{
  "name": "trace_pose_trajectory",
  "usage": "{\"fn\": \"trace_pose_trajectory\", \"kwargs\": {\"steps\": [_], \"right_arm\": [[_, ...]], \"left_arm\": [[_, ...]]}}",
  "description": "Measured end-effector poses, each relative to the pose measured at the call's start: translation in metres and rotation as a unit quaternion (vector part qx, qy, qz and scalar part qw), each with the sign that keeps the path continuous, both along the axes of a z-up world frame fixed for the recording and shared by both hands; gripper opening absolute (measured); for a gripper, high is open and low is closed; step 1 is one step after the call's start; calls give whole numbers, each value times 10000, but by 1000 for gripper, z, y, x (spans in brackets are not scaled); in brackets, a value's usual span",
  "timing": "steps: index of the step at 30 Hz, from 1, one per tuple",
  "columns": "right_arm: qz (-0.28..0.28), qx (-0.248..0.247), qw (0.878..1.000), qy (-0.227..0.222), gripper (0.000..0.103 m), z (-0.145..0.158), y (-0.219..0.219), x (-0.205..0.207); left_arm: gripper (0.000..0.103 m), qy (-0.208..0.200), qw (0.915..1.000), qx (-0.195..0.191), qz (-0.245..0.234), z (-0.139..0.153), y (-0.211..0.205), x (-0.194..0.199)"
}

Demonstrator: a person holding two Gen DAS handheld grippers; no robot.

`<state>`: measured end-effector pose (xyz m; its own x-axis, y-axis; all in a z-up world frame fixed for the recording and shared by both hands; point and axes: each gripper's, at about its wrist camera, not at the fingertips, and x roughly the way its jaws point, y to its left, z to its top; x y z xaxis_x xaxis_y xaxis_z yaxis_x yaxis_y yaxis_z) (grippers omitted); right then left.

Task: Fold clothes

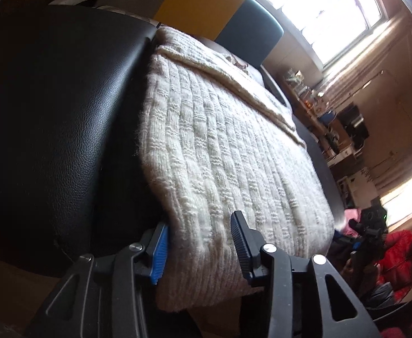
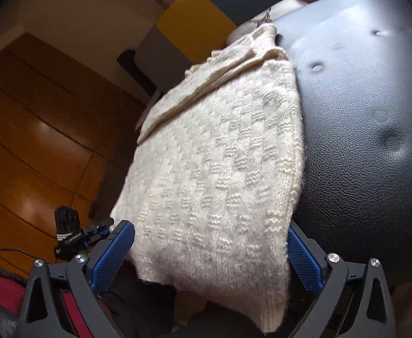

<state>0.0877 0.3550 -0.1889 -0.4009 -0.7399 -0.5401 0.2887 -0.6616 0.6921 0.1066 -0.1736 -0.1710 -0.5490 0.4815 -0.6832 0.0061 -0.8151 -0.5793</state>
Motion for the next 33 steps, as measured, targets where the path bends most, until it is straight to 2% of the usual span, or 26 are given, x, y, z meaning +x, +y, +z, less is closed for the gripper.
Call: {"fn": "trace_pose_trajectory", "kwargs": {"steps": [4, 6, 7, 8, 9, 10, 11, 12, 15, 16, 17, 18, 19, 21, 22, 25, 27, 28, 30, 31, 32, 33], "right_arm": [[46, 251, 9997, -28, 103, 3, -9, -2], [-93, 443, 9989, -139, 93, 4, -10, -5], [-131, 550, 9983, -161, 77, 5, -11, -5], [-105, 609, 9980, -147, 59, 5, -10, -5], [-80, 669, 9976, -133, 50, 5, -10, -4], [-54, 728, 9973, -119, 30, 5, -10, -4], [-28, 788, 9968, -105, 18, 5, -10, -4], [-3, 847, 9964, -91, 17, 6, -10, -4], [74, 1025, 9947, -48, 20, 6, -10, -3], [100, 1084, 9940, -34, 25, 6, -10, -2], [125, 1143, 9934, -20, 37, 6, -10, -2], [151, 1203, 9926, -6, 46, 7, -10, -2], [176, 1262, 9919, 8, 62, 7, -10, -1], [228, 1380, 9902, 37, 62, 7, -9, -1], [263, 1556, 9874, 92, 59, 8, -12, 0], [415, 2490, 9668, 403, 39, 12, -30, 7], [521, 2734, 9593, 475, 37, 12, -34, 7], [601, 2785, 9573, 501, 44, 12, -36, 7], [859, 2656, 9587, 536, 68, 11, -41, 6], [1010, 2549, 9600, 575, 93, 10, -46, 7], [1110, 2602, 9571, 629, 103, 7, -55, 9], [1155, 2870, 9484, 696, 103, 5, -67, 13]], "left_arm": [[40, -90, 9998, 176, -85, -1, 1, -2], [36, -210, 9996, 161, -71, -2, 1, -6], [27, -268, 9996, 80, -60, -1, 2, -8], [23, -322, 9995, -28, -32, -1, 3, -10], [16, -382, 9991, -167, 11, -1, 5, -13], [15, -427, 9988, -228, 5, -1, 6, -15], [15, -457, 9985, -283, -37, -1, 7, -17], [16, -510, 9979, -379, -110, 0, 9, -21], [21, -676, 9972, -303, -140, -1, 8, -26], [21, -731, 9970, -212, -121, -1, 6, -27], [20, -757, 9969, -186, -129, -1, 5, -28], [13, -724, 9967, -308, -177, 0, 5, -28], [11, -686, 9967, -390, -215, -1, 5, -28], [10, -599, 9970, -427, -236, -1, 5, -26], [10, -563, 9971, -448, -249, -1, 6, -25], [10, -468, 9971, -498, -338, 0, 7, -24], [10, -495, 9971, -387, -426, -2, 4, -25], [11, -546, 9969, -307, -480, -2, 6, -27], [13, -533, 9970, -247, -509, -3, 6, -28], [14, -523, 9970, -221, -521, -3, 5, -28], [14, -397, 9965, -425, -592, -1, 11, -26], [18, -258, 9953, -656, -670, 2, 18, -23]]}}
